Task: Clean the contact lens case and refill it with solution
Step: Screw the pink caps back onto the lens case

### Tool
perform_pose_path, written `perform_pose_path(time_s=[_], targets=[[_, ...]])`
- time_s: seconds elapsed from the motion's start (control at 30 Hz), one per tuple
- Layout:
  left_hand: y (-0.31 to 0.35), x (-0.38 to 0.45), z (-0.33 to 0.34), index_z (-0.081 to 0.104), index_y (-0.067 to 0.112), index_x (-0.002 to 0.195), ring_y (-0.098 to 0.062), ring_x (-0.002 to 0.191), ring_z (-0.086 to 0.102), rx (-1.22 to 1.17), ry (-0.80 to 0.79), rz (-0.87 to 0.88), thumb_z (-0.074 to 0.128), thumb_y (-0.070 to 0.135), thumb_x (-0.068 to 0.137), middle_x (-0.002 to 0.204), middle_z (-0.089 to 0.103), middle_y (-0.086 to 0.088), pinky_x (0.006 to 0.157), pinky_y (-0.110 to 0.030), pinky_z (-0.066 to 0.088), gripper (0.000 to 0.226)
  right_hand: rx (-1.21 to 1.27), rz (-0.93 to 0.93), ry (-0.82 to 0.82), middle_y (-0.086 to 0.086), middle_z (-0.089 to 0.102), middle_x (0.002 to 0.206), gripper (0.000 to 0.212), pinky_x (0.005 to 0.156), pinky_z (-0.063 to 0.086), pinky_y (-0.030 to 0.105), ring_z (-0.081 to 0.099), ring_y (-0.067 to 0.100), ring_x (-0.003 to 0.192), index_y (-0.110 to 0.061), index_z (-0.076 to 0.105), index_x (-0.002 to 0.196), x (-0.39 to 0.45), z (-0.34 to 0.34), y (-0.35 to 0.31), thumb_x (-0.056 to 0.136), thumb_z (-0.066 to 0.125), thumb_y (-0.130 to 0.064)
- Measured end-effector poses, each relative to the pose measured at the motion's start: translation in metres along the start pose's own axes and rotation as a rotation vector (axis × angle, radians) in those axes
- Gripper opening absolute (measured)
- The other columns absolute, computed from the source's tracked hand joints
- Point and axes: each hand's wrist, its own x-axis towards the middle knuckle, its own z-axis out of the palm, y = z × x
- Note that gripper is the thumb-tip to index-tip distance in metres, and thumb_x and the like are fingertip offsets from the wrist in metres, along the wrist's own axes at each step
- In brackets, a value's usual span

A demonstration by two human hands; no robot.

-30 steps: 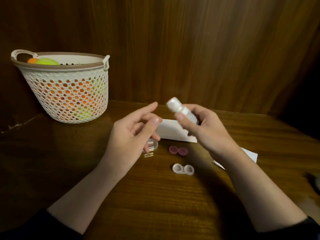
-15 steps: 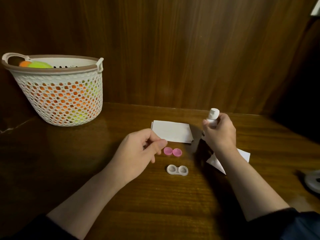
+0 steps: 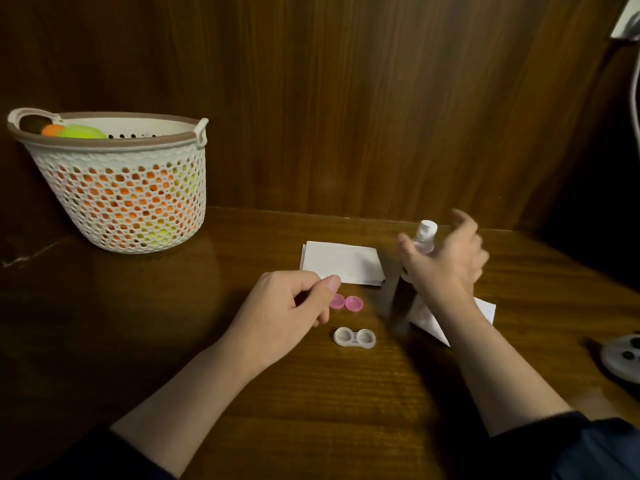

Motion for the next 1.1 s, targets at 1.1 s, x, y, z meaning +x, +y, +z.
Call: perform_pose_path(time_s=[1.1], targets=[[-0.004, 0.004, -0.002, 0.074, 0.024, 0.089, -0.004, 0.059, 0.058, -0.024, -0.022, -0.085, 0.063, 0.035, 0.104, 0.066, 0.064, 0.012, 0.059, -0.022, 0.049, 0.021, 0.069, -0.513, -0.602, -0.025, 0.076, 0.088, 0.028, 0.069, 0.054, 0.007, 0.07, -0.006, 0.087, -0.03, 0.078, 0.116, -0.027, 0.003, 0.016, 0.089, 0.087, -0.033]])
